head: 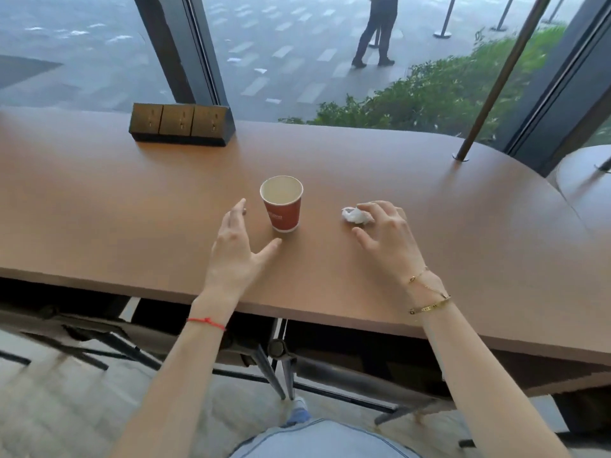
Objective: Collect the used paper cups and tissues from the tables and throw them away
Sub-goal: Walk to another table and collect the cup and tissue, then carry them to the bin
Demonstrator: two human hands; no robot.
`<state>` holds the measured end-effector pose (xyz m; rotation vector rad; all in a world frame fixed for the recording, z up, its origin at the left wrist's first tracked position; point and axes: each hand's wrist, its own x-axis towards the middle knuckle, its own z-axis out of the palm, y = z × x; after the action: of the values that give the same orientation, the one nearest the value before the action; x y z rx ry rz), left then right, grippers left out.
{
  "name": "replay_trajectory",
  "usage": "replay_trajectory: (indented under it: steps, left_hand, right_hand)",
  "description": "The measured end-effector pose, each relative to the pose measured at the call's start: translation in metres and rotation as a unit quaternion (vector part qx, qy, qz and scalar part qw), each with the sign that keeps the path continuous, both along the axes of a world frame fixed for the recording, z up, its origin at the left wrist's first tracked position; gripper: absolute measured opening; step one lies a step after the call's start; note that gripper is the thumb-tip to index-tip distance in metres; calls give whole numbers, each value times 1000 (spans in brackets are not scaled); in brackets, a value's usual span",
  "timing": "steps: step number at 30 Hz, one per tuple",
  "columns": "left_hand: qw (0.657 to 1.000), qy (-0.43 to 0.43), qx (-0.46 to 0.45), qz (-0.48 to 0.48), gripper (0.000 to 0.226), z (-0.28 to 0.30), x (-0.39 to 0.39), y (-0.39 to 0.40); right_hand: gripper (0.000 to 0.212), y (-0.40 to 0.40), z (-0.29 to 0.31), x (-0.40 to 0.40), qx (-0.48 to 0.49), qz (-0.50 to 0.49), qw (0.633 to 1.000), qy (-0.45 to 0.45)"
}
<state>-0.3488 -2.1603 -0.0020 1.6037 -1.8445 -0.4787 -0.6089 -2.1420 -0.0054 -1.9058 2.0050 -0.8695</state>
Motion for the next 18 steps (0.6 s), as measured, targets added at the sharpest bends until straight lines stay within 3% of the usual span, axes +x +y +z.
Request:
replay_trajectory:
  steps: [8, 18]
  left_hand:
    - [997, 40, 26, -53, 98, -9, -10, -49]
    - [994, 105, -35, -23, 72, -11, -29, -37]
  right_hand:
    - [12, -34, -20, 9, -12, -27, 999, 24]
    - [13, -13, -21, 9, -43, 7, 998, -40]
